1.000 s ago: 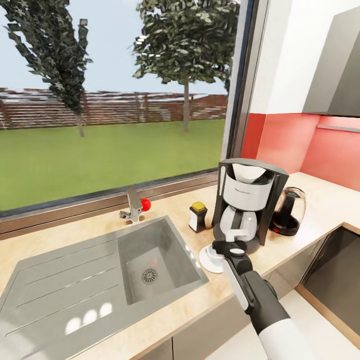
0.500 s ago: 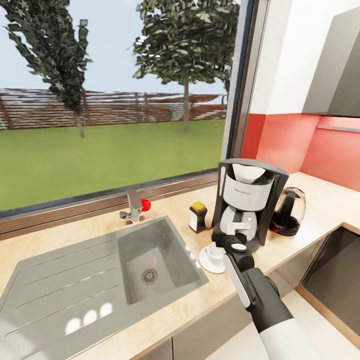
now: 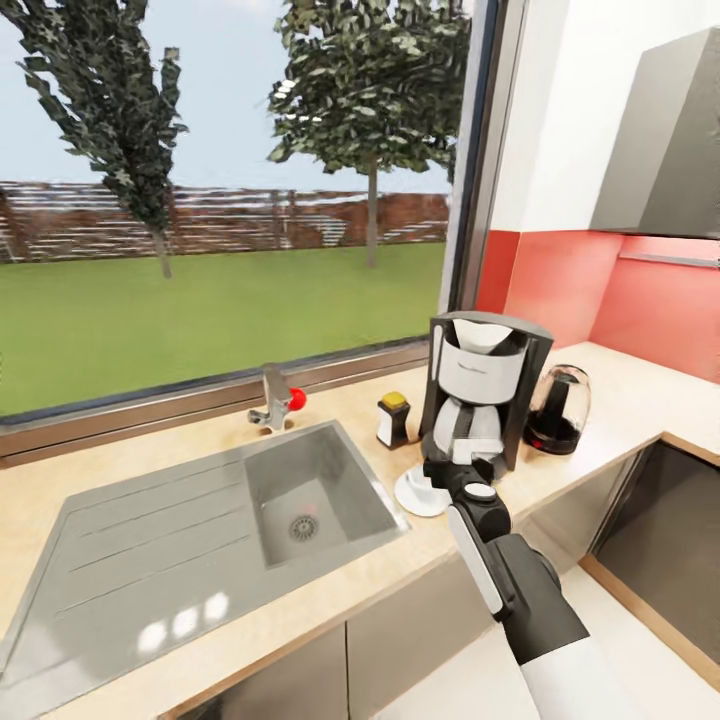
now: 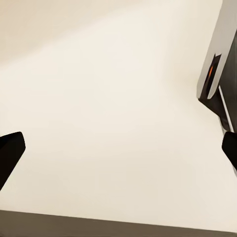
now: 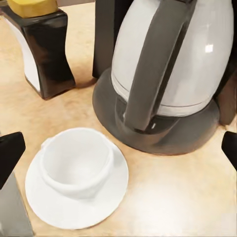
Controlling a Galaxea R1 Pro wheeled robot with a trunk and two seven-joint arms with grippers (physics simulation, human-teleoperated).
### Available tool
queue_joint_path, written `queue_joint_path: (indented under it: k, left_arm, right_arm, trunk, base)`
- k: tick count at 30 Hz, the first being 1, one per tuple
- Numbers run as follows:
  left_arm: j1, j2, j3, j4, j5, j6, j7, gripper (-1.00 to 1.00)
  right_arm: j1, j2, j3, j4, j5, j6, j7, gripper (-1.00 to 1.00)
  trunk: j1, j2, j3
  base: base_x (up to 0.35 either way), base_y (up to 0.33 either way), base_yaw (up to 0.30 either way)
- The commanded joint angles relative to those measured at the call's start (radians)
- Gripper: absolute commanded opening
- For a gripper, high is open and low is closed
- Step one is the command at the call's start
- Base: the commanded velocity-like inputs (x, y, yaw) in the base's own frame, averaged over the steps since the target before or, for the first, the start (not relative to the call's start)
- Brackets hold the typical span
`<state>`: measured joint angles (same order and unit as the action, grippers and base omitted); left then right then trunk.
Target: Set up a coffee station on the kitchen countertop: keep the coffee maker on the countertop, move the bottle of coffee from the kitchen shelf to the counter next to the coffee maker, place a paper coffee filter on top of the coffee maker, put the saucer next to the coffee maker with the coffee cup on the saucer, and place the electric kettle next to the coffee maker.
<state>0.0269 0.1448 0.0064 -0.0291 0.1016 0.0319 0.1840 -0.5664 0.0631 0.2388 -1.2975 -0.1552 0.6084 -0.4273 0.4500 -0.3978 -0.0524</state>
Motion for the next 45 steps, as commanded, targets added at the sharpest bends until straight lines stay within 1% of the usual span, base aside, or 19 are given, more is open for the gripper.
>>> queue_joint_path:
  k: [1, 5, 8, 17, 23, 25, 27, 30, 32, 33, 34, 35, 37, 39, 41, 42, 43, 44, 45]
  left_arm:
    - [0.001, 0.000, 0.000, -0.003, 0.010, 0.003, 0.002, 1.00]
    - [0.000, 0.000, 0.000, -0.003, 0.010, 0.003, 0.002, 1.00]
    - [0.000, 0.001, 0.000, -0.003, 0.010, 0.003, 0.002, 1.00]
    - [0.000, 0.001, 0.000, -0.003, 0.010, 0.002, 0.002, 1.00]
    - [0.000, 0.001, 0.000, -0.003, 0.009, 0.000, 0.002, 1.00]
    - [0.000, 0.002, -0.001, -0.004, 0.008, -0.001, 0.002, 1.00]
    - [0.000, 0.001, -0.002, -0.006, 0.008, -0.002, 0.002, 1.00]
    - [-0.001, 0.003, -0.005, -0.006, 0.006, -0.001, 0.002, 1.00]
    - [-0.001, 0.004, -0.005, -0.006, 0.006, -0.001, 0.002, 1.00]
    - [-0.001, 0.005, -0.005, -0.007, 0.006, 0.000, 0.002, 1.00]
    - [-0.001, 0.006, -0.005, -0.006, 0.006, 0.001, 0.002, 1.00]
    - [-0.001, 0.008, -0.005, -0.007, 0.006, 0.001, 0.001, 1.00]
    - [-0.001, 0.009, -0.005, -0.006, 0.006, 0.001, 0.000, 1.00]
    - [-0.001, 0.008, -0.005, -0.006, 0.006, 0.000, 0.001, 1.00]
    - [-0.001, 0.004, -0.006, -0.007, 0.006, -0.003, 0.000, 1.00]
    - [-0.001, 0.002, -0.006, -0.009, 0.006, -0.004, 0.000, 1.00]
    - [-0.001, 0.000, -0.005, -0.013, 0.006, -0.005, 0.000, 1.00]
    - [-0.001, -0.002, -0.004, -0.016, 0.006, -0.005, 0.000, 1.00]
    - [-0.001, -0.003, -0.003, -0.018, 0.007, -0.005, 0.001, 1.00]
  right_arm:
    - [-0.001, 0.000, 0.002, -0.001, -0.011, 0.002, -0.010, 1.00]
    - [-0.001, 0.000, 0.002, 0.000, -0.011, 0.002, -0.010, 1.00]
    - [-0.001, 0.000, 0.002, 0.000, -0.012, 0.002, -0.010, 1.00]
    - [0.000, -0.001, 0.002, 0.001, -0.013, 0.003, -0.010, 1.00]
    - [0.003, -0.002, 0.002, 0.004, -0.012, 0.004, -0.010, 1.00]
    - [0.003, -0.004, 0.001, 0.019, -0.011, 0.004, -0.010, 1.00]
    - [0.003, -0.004, 0.000, 0.068, -0.011, 0.004, -0.010, 1.00]
    - [0.003, -0.005, 0.000, 0.247, -0.010, 0.001, -0.011, 1.00]
    - [0.003, -0.005, -0.002, 0.342, -0.010, -0.001, -0.012, 1.00]
    - [0.003, -0.006, -0.002, 0.374, -0.010, -0.006, -0.013, 1.00]
    - [0.003, -0.007, -0.002, 0.406, -0.010, -0.014, -0.013, 1.00]
    - [0.003, -0.009, -0.001, 0.471, -0.011, -0.039, -0.012, 1.00]
    - [0.003, -0.008, 0.001, 0.645, -0.013, -0.132, -0.011, 1.00]
    - [0.003, -0.006, 0.002, 0.766, -0.015, -0.212, -0.009, 1.00]
    - [0.003, -0.001, 0.003, 0.960, -0.016, -0.339, -0.006, 1.00]
    - [0.003, 0.002, 0.003, 1.024, -0.016, -0.384, -0.005, 1.00]
    - [0.003, 0.007, 0.003, 1.120, -0.015, -0.460, -0.004, 1.00]
    - [0.003, 0.009, 0.003, 1.175, -0.015, -0.511, -0.003, 1.00]
    - [0.005, 0.010, 0.003, 1.212, -0.014, -0.553, -0.003, 1.00]
  trunk:
    - [0.000, -0.002, -0.002]
    - [0.000, -0.002, -0.002]
    - [0.000, -0.002, -0.002]
    - [0.000, -0.002, -0.002]
    - [0.000, -0.002, -0.002]
    - [0.000, -0.002, -0.002]
    - [0.000, -0.002, -0.002]
    - [0.000, -0.002, -0.002]
    - [0.000, -0.002, -0.002]
    - [0.000, -0.002, -0.002]
    - [0.000, -0.002, -0.002]
    - [0.000, -0.002, -0.002]
    - [0.000, -0.002, -0.002]
    - [0.000, -0.002, -0.002]
    - [0.000, -0.002, -0.002]
    - [0.000, -0.002, -0.002]
    - [0.000, -0.002, -0.002]
    - [0.000, -0.002, -0.002]
    - [0.000, -0.002, -0.002]
  base:
    - [-0.334, 0.000, 0.000]
    - [-0.335, 0.000, -0.014]
    - [-0.336, 0.000, -0.177]
    - [-0.294, 0.000, -0.293]
    - [-0.172, 0.000, -0.300]
    - [-0.028, 0.000, -0.299]
    - [-0.008, 0.000, -0.293]
    - [-0.002, 0.000, -0.281]
    - [0.000, 0.000, -0.273]
    - [0.000, 0.000, -0.220]
    - [0.000, 0.000, -0.117]
    - [0.000, 0.000, -0.075]
    - [0.000, 0.000, -0.029]
    - [0.000, 0.000, -0.010]
    - [0.000, 0.000, -0.003]
    - [0.000, 0.000, -0.001]
    - [0.000, 0.000, 0.000]
    - [0.000, 0.000, 0.000]
    - [0.000, 0.000, 0.000]
